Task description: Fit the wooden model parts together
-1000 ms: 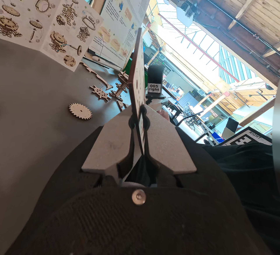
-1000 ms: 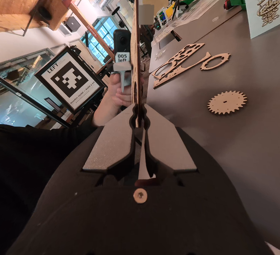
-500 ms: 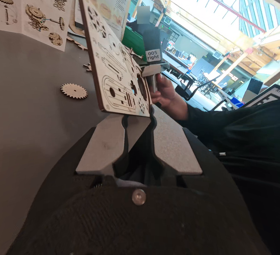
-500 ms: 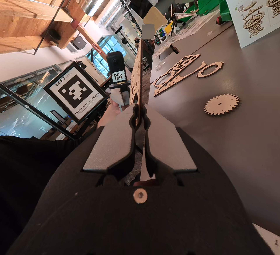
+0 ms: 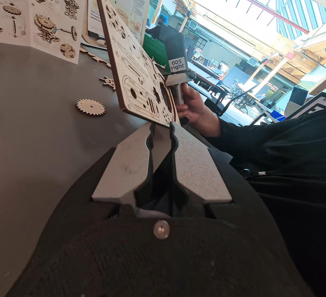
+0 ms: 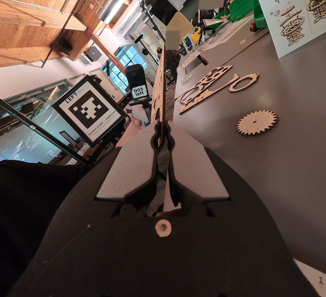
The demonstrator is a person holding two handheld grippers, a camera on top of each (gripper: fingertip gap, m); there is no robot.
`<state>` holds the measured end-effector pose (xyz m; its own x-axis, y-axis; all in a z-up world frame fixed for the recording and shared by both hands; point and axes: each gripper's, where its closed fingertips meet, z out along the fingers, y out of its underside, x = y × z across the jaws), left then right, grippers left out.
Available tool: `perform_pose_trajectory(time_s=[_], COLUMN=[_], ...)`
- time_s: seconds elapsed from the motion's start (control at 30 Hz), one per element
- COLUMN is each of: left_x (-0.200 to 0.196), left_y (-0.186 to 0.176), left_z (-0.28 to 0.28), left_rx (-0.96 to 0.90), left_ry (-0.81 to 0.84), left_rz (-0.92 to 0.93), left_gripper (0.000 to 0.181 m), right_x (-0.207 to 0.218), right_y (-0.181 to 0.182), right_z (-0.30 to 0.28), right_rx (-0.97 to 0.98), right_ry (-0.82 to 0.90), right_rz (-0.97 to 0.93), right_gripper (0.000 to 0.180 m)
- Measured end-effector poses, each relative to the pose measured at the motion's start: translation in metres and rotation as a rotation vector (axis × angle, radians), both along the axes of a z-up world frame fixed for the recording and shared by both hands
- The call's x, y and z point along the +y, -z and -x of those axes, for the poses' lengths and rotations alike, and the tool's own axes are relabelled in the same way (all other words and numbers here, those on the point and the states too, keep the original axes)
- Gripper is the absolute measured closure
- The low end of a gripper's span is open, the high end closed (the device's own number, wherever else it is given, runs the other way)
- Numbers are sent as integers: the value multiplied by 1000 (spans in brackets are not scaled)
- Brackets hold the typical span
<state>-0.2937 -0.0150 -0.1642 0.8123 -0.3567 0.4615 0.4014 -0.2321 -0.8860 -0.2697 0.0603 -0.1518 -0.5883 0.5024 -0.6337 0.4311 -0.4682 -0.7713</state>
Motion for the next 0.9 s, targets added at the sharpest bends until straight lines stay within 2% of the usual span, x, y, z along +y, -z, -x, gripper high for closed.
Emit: perform_pose_trajectory(time_s=[0.9], left_x=[2], left_y=[-1], left_z=[1], left_rx=[5], left_ry=[-9], left_rz=[5], left_gripper=[167], right_x=[2], right_y=[0], right_z=[0], right_rx=[0], right_ry=[3], right_rz=[9], right_gripper=[179])
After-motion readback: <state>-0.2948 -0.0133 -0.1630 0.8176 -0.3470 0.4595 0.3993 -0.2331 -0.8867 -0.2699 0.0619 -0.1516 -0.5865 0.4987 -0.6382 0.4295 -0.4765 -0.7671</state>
